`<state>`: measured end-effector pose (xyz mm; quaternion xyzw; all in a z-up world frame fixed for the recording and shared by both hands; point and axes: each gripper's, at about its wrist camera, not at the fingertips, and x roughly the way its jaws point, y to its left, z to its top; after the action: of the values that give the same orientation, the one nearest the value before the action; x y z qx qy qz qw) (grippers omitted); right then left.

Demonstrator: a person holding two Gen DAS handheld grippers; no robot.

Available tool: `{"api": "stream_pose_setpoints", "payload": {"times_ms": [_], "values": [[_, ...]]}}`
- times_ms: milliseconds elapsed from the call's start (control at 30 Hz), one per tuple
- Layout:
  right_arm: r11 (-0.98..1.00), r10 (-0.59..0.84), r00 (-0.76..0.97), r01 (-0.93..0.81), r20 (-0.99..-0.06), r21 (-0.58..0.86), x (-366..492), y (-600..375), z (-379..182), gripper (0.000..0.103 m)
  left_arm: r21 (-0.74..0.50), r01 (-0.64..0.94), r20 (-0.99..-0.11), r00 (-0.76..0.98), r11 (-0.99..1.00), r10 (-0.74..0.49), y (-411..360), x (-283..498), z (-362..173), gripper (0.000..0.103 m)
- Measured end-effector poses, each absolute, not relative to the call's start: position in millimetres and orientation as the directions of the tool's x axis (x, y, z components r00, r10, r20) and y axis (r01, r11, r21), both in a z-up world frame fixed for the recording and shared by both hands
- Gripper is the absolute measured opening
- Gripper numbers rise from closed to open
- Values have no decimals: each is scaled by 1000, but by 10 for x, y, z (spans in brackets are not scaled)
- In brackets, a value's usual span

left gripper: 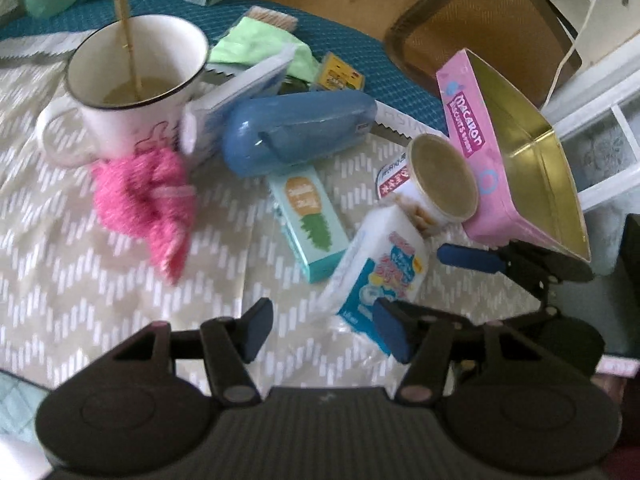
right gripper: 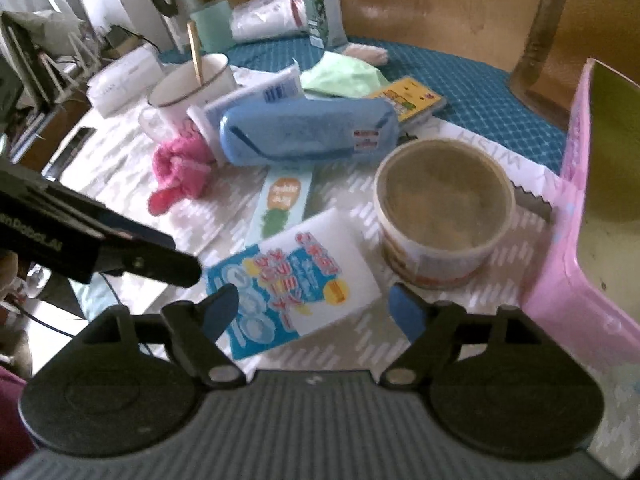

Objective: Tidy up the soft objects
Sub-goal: 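Grasp the white-and-blue sponge pack with the left gripper and lift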

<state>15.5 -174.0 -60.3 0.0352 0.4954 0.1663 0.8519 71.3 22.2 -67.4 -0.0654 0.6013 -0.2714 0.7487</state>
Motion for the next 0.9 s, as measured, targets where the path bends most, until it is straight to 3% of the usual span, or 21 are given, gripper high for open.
{"api": "stream_pose_setpoints", "payload": {"times_ms": [133,233,367,500,700,733,900], "values": [[933,345,408,-249,-845,261,267,-1732,-701,84,-466,330,-860,51,821,-508,194,657,-760,50],[911,397,351,-264,-848,317,210,-1736,-689,65,-486,327,-858,-4,811,-513,124,623,-854,44],[883,429,294,-333,-854,329,-50,-1714,-625,66,-480,258,-861,44,838,-507,251,691,-874,44],[890,386,327,-378,-863,254,-155,-1683,-576,66,-475,184,-862,99,861,-497,438,759,-835,44],[878,375,321,-423,-870,222,29,-1594,-788,65,-451,238,-874,76,860,-480,214,677,-884,43],[871,383,300,-432,-873,234,40,-1562,-851,51,-450,250,-876,62,858,-478,141,643,-927,37],[887,342,354,-428,-870,175,-129,-1676,-645,44,-424,347,-877,73,837,-475,-142,553,-722,37]]}}
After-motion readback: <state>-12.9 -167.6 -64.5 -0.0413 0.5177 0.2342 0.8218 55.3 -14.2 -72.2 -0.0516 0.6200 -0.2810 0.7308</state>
